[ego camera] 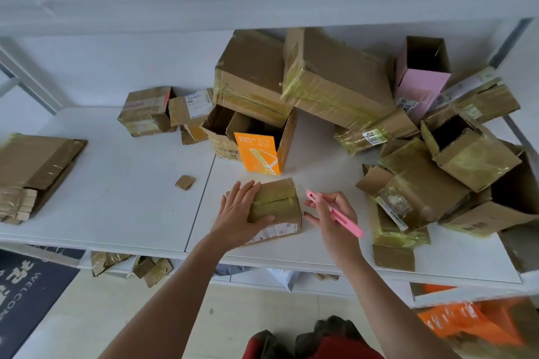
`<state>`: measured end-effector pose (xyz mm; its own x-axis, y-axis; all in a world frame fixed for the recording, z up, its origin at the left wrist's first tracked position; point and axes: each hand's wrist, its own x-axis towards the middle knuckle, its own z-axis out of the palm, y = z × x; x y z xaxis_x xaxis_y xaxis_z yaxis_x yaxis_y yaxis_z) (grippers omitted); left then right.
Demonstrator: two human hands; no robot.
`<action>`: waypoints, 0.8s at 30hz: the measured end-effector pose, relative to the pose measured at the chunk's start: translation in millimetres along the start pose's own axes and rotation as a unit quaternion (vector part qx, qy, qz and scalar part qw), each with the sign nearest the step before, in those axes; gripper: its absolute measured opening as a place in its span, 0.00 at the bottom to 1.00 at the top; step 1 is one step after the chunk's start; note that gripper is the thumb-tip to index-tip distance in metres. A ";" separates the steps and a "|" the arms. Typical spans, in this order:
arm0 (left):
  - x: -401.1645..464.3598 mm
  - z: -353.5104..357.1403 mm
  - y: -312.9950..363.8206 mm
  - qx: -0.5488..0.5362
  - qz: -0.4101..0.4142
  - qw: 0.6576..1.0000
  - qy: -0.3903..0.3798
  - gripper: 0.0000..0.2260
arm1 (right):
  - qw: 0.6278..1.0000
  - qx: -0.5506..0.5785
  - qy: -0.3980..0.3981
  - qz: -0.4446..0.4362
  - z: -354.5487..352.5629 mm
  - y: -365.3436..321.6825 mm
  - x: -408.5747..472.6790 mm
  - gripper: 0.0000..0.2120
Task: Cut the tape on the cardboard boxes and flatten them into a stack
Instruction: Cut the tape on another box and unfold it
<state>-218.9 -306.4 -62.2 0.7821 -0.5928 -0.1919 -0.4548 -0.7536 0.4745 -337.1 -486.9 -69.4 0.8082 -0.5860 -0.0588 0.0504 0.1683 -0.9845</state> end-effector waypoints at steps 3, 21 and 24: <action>0.0 -0.6 0.1 -0.002 0.000 1.000 -0.003 0.37 | 1.000 -0.016 -0.006 0.015 2.2 0.5 6.0 0.06; 3.2 0.9 -2.8 -0.011 0.001 1.000 -0.002 0.38 | 0.998 -0.011 -0.017 0.053 3.2 -1.1 16.6 0.08; 2.7 0.3 -2.3 -0.008 0.001 1.000 -0.006 0.38 | 0.998 -0.021 -0.031 0.058 -2.4 -0.5 15.8 0.06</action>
<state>-215.9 -306.3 -64.1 0.7762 -0.5980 -0.2000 -0.4496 -0.7472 0.4895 -325.7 -498.1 -70.2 0.8419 -0.5142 -0.1640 -0.0699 0.1975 -0.9778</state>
